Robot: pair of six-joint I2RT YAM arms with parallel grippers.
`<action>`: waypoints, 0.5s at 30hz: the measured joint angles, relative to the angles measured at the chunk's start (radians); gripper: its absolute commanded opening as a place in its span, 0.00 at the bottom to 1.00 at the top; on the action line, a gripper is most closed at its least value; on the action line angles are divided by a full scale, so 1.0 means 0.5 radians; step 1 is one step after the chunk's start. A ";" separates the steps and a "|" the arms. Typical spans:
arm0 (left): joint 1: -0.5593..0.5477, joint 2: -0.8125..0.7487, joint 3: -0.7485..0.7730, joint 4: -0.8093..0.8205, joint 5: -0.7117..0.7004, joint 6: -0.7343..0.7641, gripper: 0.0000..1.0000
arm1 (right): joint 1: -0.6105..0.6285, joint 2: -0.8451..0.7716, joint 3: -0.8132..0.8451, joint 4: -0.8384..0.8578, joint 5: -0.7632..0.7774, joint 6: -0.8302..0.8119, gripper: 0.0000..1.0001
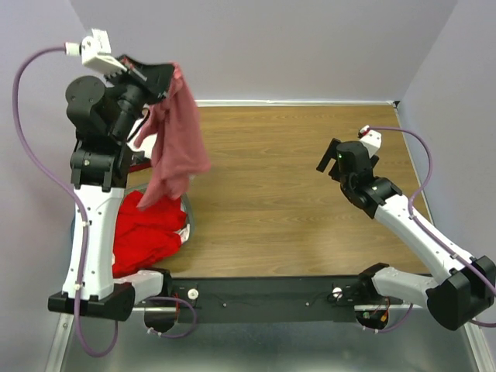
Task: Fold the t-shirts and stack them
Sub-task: Move the tshirt to the center of the board
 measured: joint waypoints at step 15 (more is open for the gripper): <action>-0.298 0.436 0.431 1.317 1.019 -0.624 0.38 | -0.001 -0.128 0.035 -0.002 0.272 0.002 1.00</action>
